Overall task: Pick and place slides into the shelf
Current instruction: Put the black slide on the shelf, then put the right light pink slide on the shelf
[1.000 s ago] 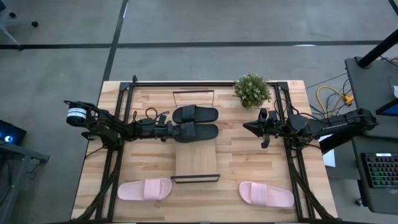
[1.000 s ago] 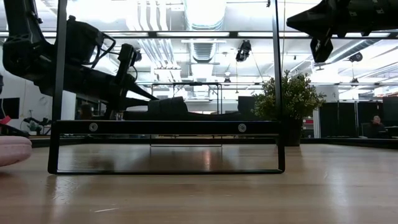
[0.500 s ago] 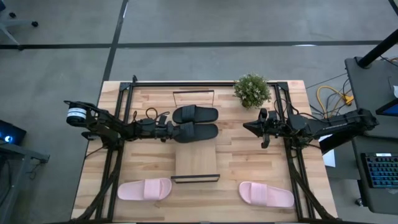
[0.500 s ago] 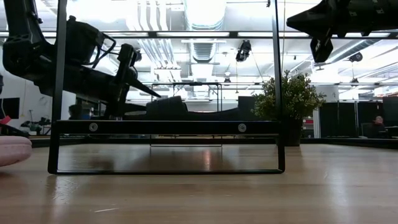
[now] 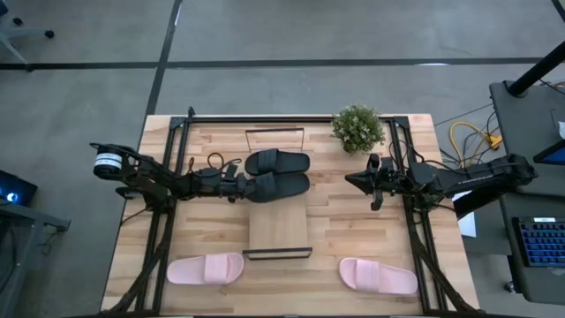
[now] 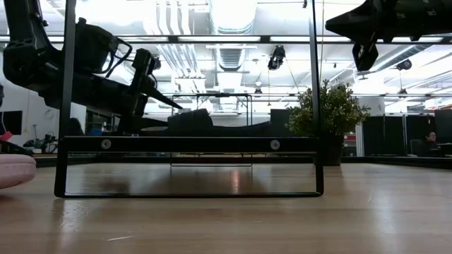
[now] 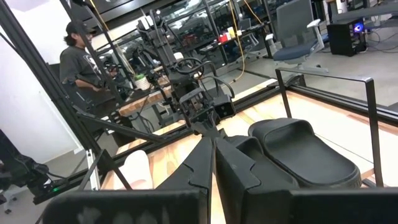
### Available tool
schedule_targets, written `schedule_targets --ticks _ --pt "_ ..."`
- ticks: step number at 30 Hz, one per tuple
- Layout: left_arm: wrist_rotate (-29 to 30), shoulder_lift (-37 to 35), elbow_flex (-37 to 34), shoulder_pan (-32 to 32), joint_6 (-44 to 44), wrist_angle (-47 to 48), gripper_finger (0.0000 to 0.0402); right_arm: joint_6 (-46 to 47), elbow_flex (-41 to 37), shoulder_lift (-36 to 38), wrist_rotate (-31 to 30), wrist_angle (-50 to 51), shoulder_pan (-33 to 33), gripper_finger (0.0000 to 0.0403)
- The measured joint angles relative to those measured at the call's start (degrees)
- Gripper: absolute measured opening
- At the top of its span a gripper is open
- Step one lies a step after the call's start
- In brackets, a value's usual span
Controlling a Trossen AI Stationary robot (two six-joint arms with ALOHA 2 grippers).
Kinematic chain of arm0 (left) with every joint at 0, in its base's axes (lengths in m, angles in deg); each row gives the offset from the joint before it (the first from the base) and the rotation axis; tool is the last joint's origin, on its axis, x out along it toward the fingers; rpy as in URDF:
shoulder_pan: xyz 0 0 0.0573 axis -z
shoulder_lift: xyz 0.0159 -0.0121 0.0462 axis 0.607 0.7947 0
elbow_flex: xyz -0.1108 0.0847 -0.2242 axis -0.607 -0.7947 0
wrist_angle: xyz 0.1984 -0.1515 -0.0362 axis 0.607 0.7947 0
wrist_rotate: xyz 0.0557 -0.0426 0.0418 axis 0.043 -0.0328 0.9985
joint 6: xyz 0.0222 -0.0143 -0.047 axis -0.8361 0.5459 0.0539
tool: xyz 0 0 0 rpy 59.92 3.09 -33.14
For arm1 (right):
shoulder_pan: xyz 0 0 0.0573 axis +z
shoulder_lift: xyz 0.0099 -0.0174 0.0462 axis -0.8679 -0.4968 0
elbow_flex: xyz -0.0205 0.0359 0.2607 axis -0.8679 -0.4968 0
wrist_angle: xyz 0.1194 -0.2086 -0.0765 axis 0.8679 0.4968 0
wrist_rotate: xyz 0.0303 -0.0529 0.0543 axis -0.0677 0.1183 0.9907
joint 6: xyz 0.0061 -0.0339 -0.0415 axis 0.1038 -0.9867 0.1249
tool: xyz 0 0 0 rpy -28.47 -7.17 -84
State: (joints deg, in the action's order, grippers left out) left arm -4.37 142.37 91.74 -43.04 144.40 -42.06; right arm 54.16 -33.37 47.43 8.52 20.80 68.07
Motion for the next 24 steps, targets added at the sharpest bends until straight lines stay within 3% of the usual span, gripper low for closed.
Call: schedule_targets --ticks 6,11,24 --pt "-1.1 -2.0 -0.1 0.0 -1.3 1.0 0.0128 0.0 0.0 0.0 0.0 0.0 0.0 0.0009" --pt "-1.3 -5.3 -0.9 -0.3 -2.4 7.0 0.0128 0.0 0.0 0.0 0.0 0.0 0.0 0.0009" --pt "-1.2 -18.2 -1.1 -0.4 -8.8 15.0 0.0128 0.4 0.0 0.0 0.0 0.0 0.0 0.0009"
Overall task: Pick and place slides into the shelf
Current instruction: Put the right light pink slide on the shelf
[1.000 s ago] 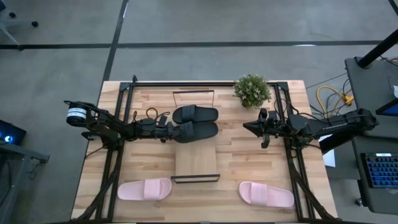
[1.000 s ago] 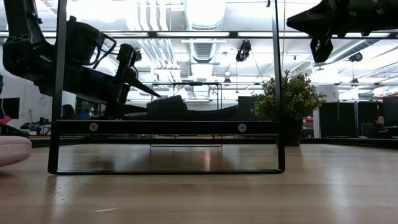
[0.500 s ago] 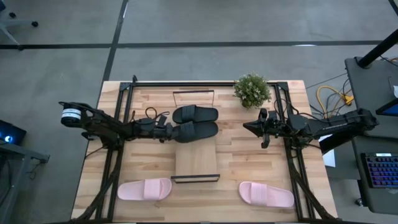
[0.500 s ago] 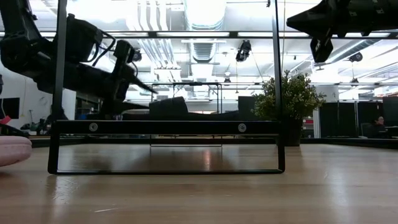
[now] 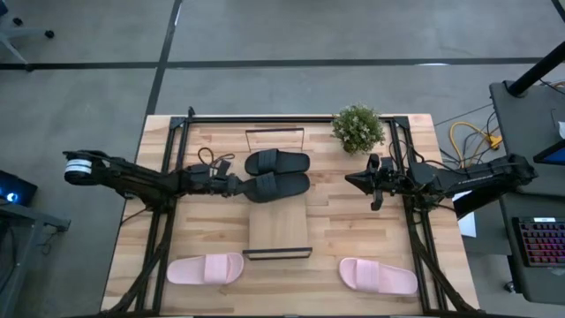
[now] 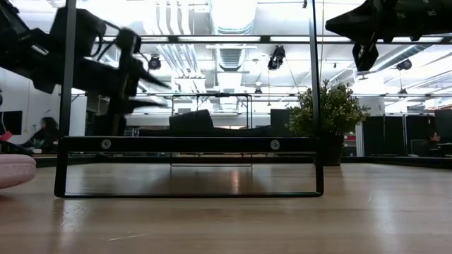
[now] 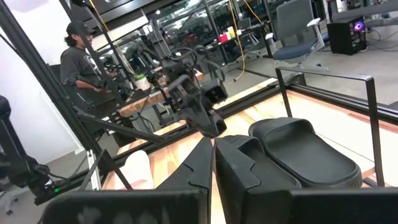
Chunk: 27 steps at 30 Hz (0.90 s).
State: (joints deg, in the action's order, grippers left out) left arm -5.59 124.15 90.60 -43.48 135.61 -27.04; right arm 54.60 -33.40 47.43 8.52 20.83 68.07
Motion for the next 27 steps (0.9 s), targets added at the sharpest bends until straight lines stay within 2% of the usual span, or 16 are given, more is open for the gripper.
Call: schedule_targets --ticks 4,10,14,19,21,27 --pt "0.1 -5.7 0.0 0.0 -5.4 -0.1 0.0128 0.0 0.0 0.0 0.0 -0.1 0.0 0.0009" --pt "0.2 -13.8 1.7 0.3 -25.9 -0.1 0.0122 1.3 0.5 0.0 0.0 -0.6 0.0 0.0009" --pt "0.5 -17.4 3.7 0.3 -38.2 0.0 0.0089 5.4 1.3 0.0 0.1 -0.7 0.0 0.0008" --pt "1.7 -20.7 5.2 0.2 -48.8 0.0 0.0026 11.2 1.5 0.0 0.3 -0.7 0.0 0.0009" --pt "1.7 -21.9 5.3 0.2 -51.9 0.0 0.0007 12.4 1.5 0.0 0.3 -0.7 0.0 0.0009" --pt "1.7 -25.3 5.2 0.2 -53.8 0.4 0.0003 16.2 1.5 0.0 0.2 -1.1 0.0 0.0009"
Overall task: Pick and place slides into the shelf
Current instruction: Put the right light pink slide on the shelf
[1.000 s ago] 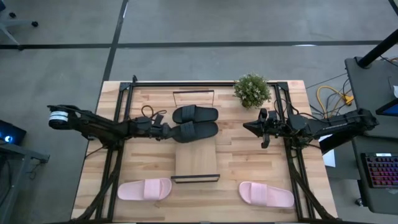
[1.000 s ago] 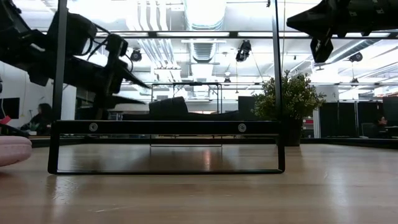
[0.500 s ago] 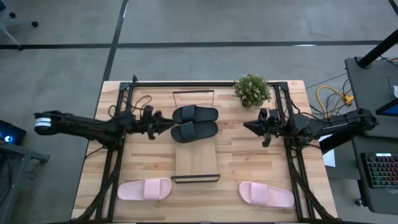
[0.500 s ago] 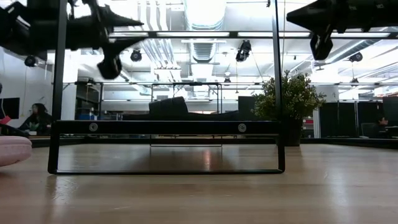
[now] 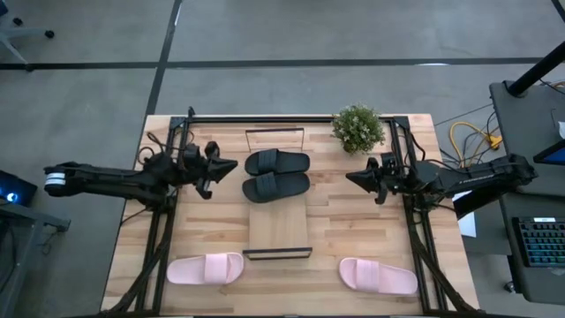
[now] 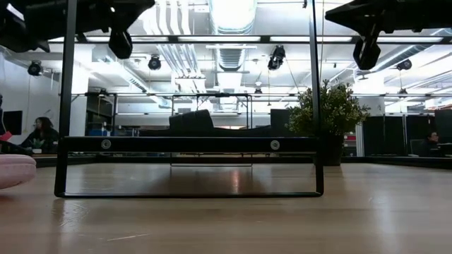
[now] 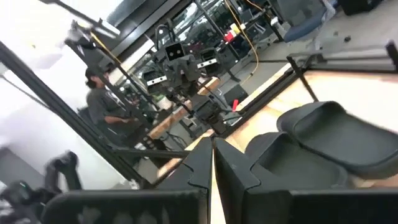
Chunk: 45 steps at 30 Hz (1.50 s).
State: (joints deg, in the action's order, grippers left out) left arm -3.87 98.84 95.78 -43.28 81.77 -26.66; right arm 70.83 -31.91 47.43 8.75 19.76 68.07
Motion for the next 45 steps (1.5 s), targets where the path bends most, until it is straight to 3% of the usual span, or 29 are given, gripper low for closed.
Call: schedule_targets --ticks 9,16,23,26,29,32,34,39,45 --pt "-0.1 -8.8 0.0 0.0 0.1 5.0 0.0003 19.3 0.0 0.0 1.0 -1.7 0.0 0.0009" --pt "-2.2 -14.8 -0.1 0.0 -0.4 10.6 0.0004 11.1 0.0 -0.6 2.3 -15.7 0.1 0.0026" --pt "-4.6 -22.8 -0.2 0.0 0.0 18.8 0.0004 5.7 4.0 -5.0 3.2 -16.0 0.1 0.0107" --pt "-4.6 -26.1 -0.1 0.0 -0.3 24.1 0.0004 8.0 6.8 -7.5 5.0 -12.9 0.1 0.0152" --pt "-4.6 -28.9 -0.1 0.0 -0.4 28.2 0.0004 14.1 10.3 -9.0 10.6 -4.4 0.1 0.0185" --pt "-4.3 -31.3 -0.1 0.0 -0.5 31.1 0.0004 22.0 14.5 -10.3 16.3 5.3 0.5 0.0201" --pt "-4.1 -32.4 -0.2 0.0 -0.5 32.6 0.0004 25.4 17.3 -11.3 17.0 10.5 1.8 0.0204" --pt "-3.5 -34.6 -0.2 0.0 -0.5 33.3 0.0004 31.3 23.8 -12.4 15.3 19.9 5.7 0.0202" --pt "-3.4 -36.4 -0.2 0.0 -0.1 33.6 0.0004 39.3 30.2 -12.8 5.8 30.8 13.3 0.0194"
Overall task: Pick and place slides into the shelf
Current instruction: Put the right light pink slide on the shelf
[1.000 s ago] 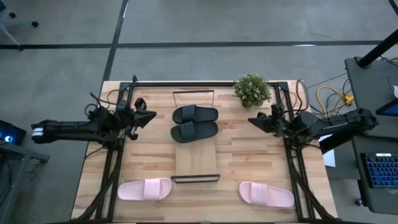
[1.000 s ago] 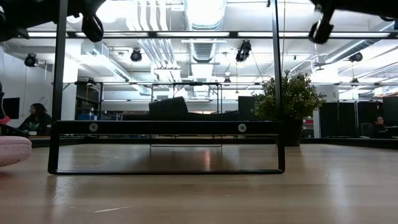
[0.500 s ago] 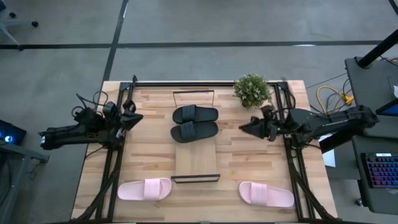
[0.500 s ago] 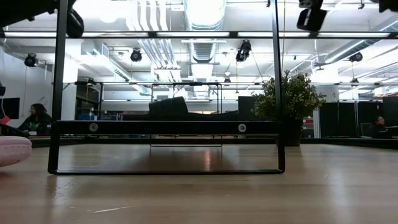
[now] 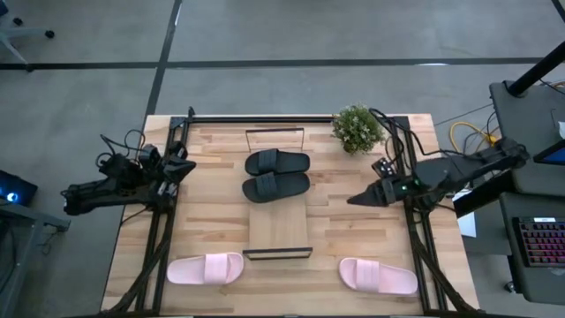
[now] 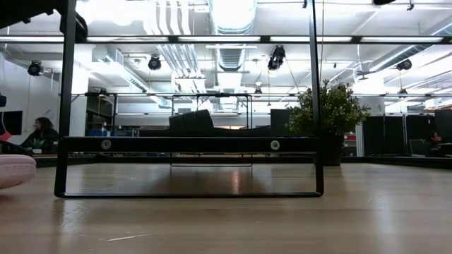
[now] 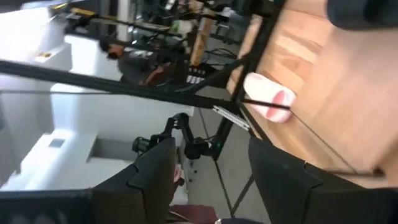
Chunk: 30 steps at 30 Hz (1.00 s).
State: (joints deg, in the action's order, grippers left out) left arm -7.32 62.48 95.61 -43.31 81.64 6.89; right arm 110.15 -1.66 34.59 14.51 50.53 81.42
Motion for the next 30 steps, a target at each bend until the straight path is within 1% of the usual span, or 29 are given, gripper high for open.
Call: schedule_targets --ticks 2,6,12,15,18,20,24,26,30 --pt "0.0 -0.6 0.0 0.0 0.1 0.8 0.0004 2.7 1.7 -0.4 -2.9 3.5 3.1 0.0191" --pt "0.2 -1.4 0.0 0.0 0.2 1.1 0.0004 5.1 4.3 -2.2 -5.9 7.6 8.8 0.0187" --pt "2.2 -1.5 0.0 0.0 0.1 1.1 0.0004 4.2 8.0 -5.0 -6.2 12.4 13.4 0.0187" --pt "3.7 -0.7 0.0 0.0 0.1 1.1 0.0004 3.7 9.1 -6.0 -6.0 12.6 15.4 0.0187" --pt "5.4 0.2 0.0 0.0 0.1 2.1 0.0004 5.1 10.2 -7.3 -5.8 12.5 18.0 0.0187" --pt "6.6 0.8 0.0 0.0 0.1 3.4 0.0004 6.9 10.9 -8.4 -5.6 12.5 20.2 0.0187" --pt "6.9 2.4 0.0 0.0 0.2 5.6 0.0004 12.3 11.7 -10.5 -5.5 12.6 24.8 0.0187" --pt "7.0 3.4 -0.1 0.0 0.2 5.6 0.0004 16.1 11.8 -11.6 -5.5 13.2 27.3 0.0187" --pt "7.1 4.9 -0.1 0.0 0.2 5.4 0.0004 25.4 11.8 -13.9 -5.5 17.5 32.4 0.0187"
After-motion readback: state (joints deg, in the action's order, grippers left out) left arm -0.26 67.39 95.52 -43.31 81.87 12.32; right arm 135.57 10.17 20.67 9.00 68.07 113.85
